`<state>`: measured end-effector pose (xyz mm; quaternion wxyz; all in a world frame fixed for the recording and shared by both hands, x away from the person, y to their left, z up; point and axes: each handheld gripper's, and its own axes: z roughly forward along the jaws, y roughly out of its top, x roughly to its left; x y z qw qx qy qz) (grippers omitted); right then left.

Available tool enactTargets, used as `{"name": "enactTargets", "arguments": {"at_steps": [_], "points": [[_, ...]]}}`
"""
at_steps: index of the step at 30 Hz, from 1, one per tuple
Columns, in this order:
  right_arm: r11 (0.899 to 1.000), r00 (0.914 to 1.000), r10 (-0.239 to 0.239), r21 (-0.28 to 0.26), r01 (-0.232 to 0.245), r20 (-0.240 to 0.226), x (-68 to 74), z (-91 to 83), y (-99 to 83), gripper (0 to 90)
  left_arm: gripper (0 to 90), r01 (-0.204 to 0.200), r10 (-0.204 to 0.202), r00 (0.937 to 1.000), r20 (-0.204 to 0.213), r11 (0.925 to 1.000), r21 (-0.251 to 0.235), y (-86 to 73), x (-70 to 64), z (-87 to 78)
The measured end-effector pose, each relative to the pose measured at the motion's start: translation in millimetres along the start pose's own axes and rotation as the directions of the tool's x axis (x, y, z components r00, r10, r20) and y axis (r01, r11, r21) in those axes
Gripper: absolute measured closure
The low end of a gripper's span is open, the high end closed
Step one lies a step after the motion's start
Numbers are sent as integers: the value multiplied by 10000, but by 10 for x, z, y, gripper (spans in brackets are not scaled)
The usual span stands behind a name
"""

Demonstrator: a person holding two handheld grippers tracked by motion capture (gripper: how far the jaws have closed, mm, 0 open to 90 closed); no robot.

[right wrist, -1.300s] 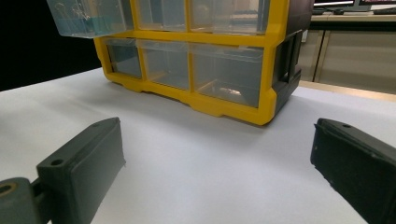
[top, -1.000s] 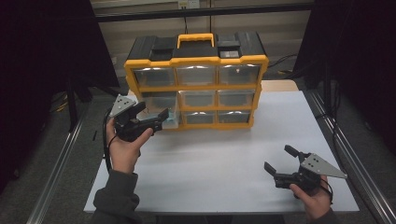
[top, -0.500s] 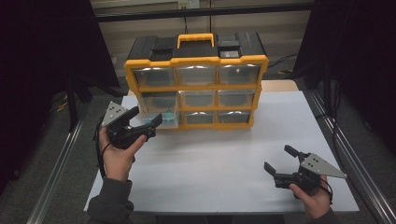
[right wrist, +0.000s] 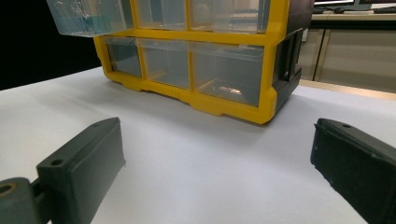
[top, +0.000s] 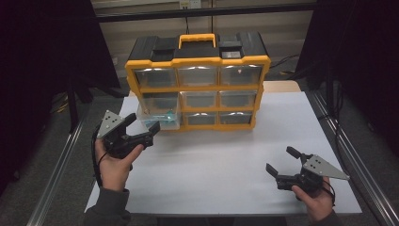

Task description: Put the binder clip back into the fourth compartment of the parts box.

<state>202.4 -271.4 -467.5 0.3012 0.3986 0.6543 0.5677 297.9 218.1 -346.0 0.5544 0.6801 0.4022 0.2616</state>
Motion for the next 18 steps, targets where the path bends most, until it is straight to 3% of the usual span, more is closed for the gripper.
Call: {"name": "enactTargets", "arguments": {"at_steps": [6, 18], "points": [[10000, 10000, 18, -31, -18, 38, 2, 1, 2, 22, 81, 124, -124, 9999, -47, 9999, 13, -163, 42, -62], [10000, 10000, -4, 2, 4, -21, 7, 0, 4, 22, 57, 490, -490, 9988, 41, 9987, 154, -767, 206, -116]]}}
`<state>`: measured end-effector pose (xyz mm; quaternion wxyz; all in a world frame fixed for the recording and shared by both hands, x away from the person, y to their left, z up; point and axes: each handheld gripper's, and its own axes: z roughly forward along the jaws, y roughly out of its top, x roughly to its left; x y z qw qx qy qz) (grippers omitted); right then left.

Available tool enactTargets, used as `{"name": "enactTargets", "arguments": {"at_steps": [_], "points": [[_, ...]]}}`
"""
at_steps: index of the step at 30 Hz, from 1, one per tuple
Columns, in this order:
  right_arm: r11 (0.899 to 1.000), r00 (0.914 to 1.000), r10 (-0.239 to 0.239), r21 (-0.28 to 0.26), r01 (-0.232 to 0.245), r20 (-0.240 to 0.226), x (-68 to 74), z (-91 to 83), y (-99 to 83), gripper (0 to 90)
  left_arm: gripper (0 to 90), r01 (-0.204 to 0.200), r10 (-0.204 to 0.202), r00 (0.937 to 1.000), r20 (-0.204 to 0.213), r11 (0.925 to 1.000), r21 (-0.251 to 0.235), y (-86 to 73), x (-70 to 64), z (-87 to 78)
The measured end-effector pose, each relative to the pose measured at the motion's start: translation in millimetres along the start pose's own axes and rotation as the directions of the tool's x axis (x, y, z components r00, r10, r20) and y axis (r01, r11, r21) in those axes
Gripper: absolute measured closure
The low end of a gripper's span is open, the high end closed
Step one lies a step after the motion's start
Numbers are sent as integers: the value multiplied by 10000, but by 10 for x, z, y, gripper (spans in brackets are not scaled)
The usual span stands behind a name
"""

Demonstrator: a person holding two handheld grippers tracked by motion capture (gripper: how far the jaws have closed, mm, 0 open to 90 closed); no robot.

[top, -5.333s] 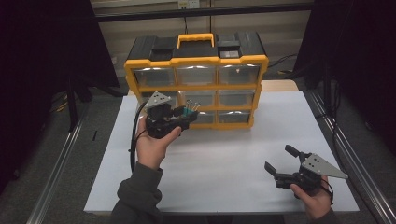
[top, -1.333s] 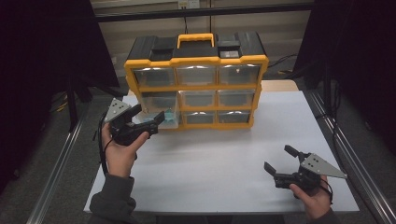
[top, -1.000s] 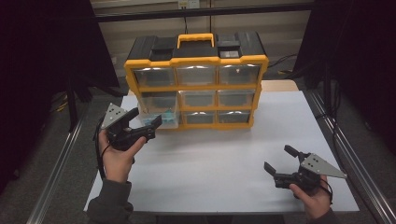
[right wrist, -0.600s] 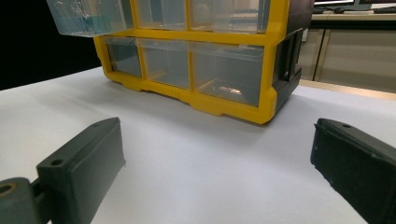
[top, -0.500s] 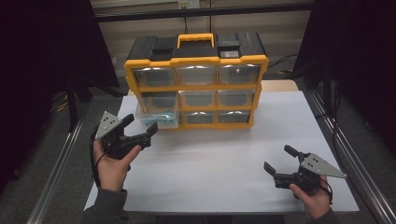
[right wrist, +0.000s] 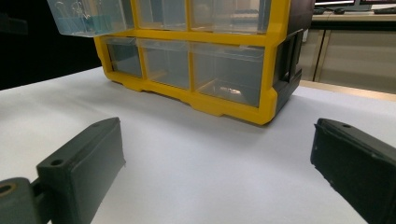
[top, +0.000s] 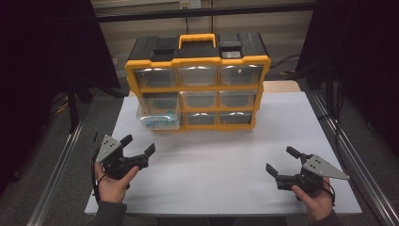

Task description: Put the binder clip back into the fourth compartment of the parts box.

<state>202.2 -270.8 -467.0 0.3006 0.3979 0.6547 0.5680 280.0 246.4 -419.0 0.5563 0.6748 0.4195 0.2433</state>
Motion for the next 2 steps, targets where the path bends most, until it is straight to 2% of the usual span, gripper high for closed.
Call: {"name": "enactTargets", "arguments": {"at_steps": [2], "points": [[10000, 10000, -16, 22, 16, -44, 0, -1, -1, 22, 51, 19, -19, 10000, 92, 10000, -2, -50, 33, 9]]}}
